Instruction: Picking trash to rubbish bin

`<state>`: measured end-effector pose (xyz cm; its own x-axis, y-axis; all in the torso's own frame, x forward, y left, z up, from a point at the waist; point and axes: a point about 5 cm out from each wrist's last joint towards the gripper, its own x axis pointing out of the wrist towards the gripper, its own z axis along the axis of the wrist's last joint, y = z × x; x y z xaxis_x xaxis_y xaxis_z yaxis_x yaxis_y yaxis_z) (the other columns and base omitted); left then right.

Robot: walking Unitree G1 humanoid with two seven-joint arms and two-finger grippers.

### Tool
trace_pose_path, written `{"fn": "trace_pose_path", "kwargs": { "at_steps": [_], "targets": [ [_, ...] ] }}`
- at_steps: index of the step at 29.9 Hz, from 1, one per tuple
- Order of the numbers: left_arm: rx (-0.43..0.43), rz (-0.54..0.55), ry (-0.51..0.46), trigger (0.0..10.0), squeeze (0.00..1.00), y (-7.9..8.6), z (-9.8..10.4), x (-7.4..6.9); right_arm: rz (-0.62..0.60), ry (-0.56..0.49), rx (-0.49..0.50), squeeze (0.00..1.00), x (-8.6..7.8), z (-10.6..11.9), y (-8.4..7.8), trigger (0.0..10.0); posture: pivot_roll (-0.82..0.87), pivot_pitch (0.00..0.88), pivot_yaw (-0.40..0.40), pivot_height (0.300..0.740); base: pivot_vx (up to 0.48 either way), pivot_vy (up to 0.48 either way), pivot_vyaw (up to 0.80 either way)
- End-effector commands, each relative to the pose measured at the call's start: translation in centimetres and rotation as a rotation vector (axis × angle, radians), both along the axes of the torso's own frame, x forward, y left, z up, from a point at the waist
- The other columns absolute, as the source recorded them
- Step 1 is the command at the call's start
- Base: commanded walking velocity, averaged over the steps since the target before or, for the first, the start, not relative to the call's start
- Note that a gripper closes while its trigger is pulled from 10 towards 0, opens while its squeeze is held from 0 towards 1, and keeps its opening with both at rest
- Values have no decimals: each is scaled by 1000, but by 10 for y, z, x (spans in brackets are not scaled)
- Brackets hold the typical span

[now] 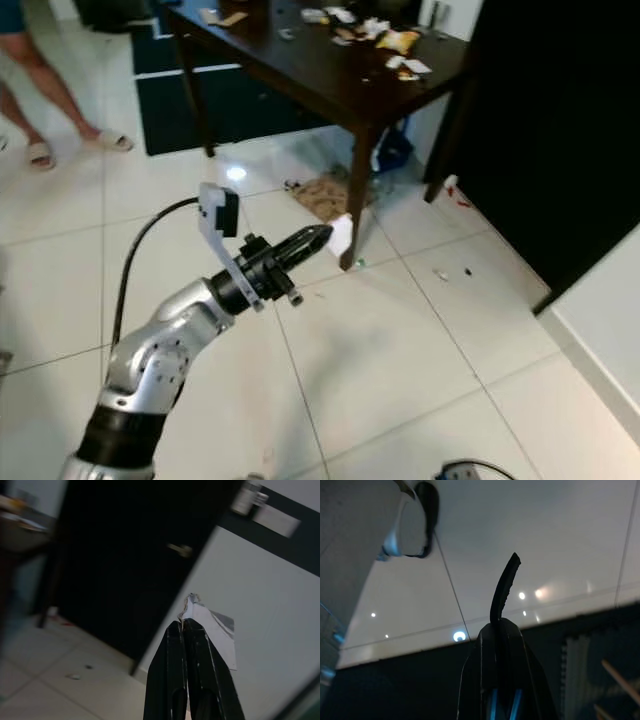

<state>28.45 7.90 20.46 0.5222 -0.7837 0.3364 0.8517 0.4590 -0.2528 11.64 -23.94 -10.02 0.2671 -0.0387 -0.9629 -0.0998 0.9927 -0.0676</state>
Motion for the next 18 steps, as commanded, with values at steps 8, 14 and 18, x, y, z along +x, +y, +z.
{"fn": "trace_pose_path", "kwargs": {
  "at_steps": [8,14,18],
  "targets": [
    [24,92,-16,10000,0,-1,-4,9,5,23,-8,0,-9,-1,-4,10000,94,109,-79,740,0,0,725],
    [-4,157,-16,10000,0,4,-1,15,7,16,-8,0,-9,-2,-3,10000,93,110,-80,740,0,0,725],
    [-3,159,-20,10000,0,4,-2,15,6,11,-3,0,-9,-2,-2,10000,89,111,-76,740,0,0,725]
  ]
}}
